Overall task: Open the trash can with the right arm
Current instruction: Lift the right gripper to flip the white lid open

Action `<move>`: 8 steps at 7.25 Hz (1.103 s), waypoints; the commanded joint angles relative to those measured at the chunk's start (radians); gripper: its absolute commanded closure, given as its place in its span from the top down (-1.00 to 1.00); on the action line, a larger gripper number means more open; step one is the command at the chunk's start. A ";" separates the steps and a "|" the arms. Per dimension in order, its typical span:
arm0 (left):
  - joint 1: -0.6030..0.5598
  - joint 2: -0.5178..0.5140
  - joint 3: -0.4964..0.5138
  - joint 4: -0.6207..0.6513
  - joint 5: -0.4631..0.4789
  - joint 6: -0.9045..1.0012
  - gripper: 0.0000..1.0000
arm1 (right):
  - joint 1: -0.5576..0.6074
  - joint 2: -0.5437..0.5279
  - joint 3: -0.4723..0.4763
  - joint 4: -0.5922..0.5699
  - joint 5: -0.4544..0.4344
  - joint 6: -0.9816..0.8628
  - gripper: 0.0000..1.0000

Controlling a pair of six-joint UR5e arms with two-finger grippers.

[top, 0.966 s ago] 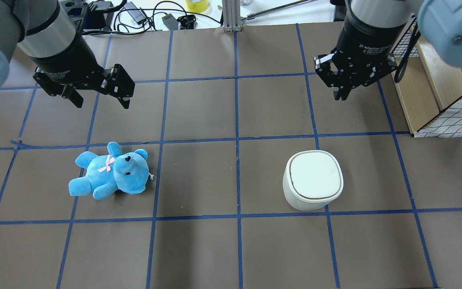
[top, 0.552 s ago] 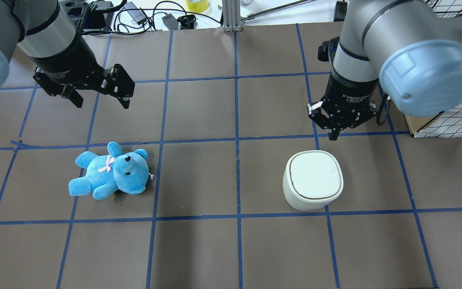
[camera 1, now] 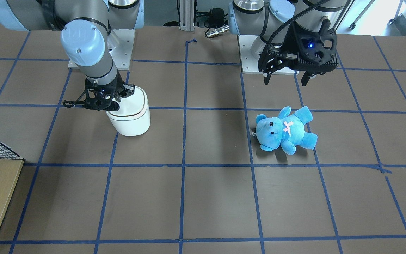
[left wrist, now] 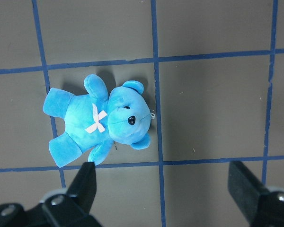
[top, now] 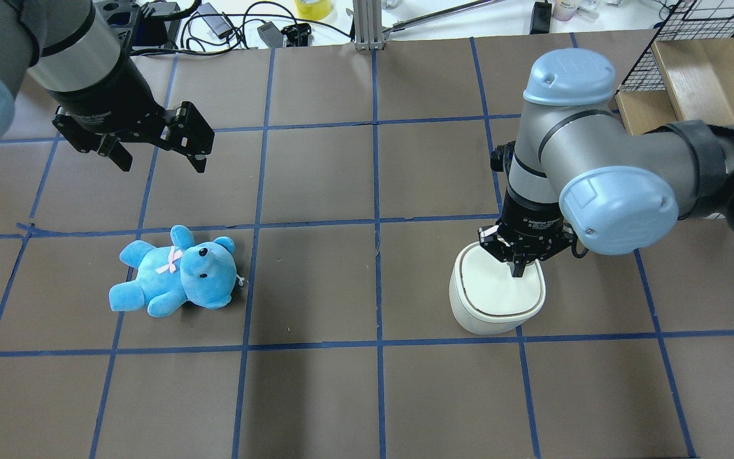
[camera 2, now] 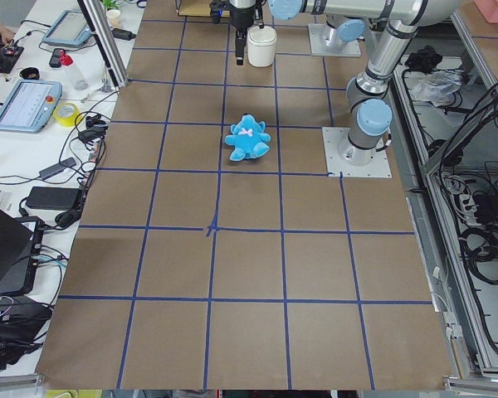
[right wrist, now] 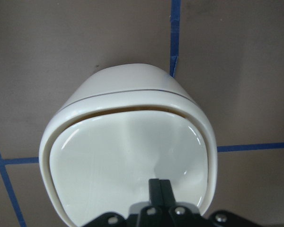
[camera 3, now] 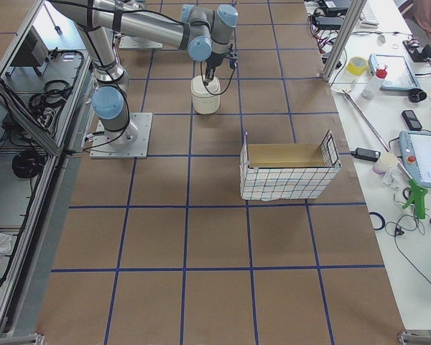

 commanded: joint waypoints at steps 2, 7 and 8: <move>0.000 0.000 0.000 0.000 0.000 0.000 1.00 | 0.000 0.014 0.010 -0.015 -0.004 0.000 -1.00; 0.000 0.000 0.000 0.000 0.000 0.001 1.00 | 0.002 -0.110 -0.405 0.291 -0.001 0.002 1.00; 0.000 0.000 0.000 0.000 0.000 0.000 1.00 | 0.003 -0.101 -0.453 0.284 0.001 0.000 1.00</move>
